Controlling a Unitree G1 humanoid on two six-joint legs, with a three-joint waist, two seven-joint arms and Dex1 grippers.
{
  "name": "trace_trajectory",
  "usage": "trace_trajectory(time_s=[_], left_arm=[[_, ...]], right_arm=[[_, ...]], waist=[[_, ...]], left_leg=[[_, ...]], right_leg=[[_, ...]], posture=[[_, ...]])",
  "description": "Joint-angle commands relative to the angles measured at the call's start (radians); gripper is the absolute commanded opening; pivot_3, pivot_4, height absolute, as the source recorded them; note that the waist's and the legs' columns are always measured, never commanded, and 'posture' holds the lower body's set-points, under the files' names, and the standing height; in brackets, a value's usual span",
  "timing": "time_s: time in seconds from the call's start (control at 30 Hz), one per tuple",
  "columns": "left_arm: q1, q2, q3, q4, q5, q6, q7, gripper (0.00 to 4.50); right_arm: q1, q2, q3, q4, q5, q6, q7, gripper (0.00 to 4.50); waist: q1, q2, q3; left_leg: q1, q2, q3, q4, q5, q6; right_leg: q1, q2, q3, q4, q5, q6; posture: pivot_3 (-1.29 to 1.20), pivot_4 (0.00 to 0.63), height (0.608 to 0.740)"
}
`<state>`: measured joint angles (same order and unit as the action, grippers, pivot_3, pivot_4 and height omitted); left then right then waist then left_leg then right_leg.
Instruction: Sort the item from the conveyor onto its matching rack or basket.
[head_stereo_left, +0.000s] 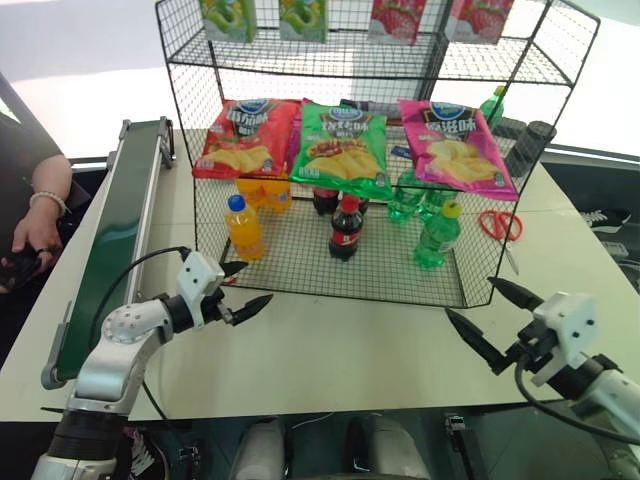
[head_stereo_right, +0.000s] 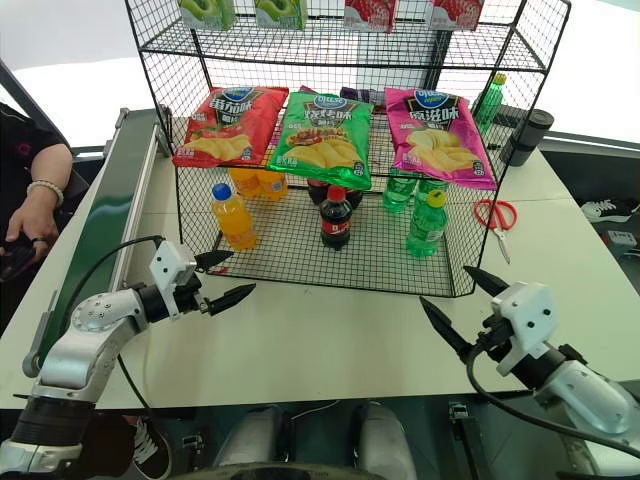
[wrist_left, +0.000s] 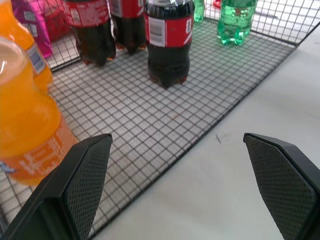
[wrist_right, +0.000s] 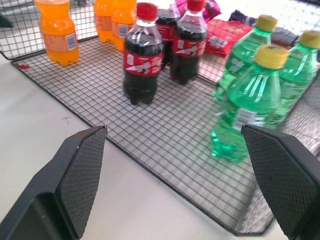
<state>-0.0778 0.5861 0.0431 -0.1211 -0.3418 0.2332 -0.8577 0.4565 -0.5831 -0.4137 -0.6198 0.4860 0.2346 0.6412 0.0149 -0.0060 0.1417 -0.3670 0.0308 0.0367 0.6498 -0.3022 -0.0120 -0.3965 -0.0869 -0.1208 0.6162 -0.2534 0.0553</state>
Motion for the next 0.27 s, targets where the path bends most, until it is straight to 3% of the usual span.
trace_trajectory(time_s=[0.03,0.27], left_arm=[[0.013,0.02,0.043,-0.023,-0.02,-0.014,-0.012,4.5],[0.054,0.029,0.063,-0.047,-0.042,-0.024,-0.036,4.5]], right_arm=[[-0.008,-0.021,-0.041,0.02,0.02,-0.005,0.031,4.48],[-0.031,-0.021,-0.05,0.06,0.021,-0.008,0.046,4.48]], waist=[[0.0,0.0,0.0],[0.001,0.0,0.0]], left_leg=[[0.0,0.0,0.0,0.0,0.0,0.0],[0.0,0.0,0.0,0.0,0.0,0.0]], right_leg=[[0.0,0.0,0.0,0.0,0.0,0.0],[0.0,0.0,0.0,0.0,0.0,0.0]], posture=[[0.0,0.15,0.734],[0.0,0.15,0.734]])
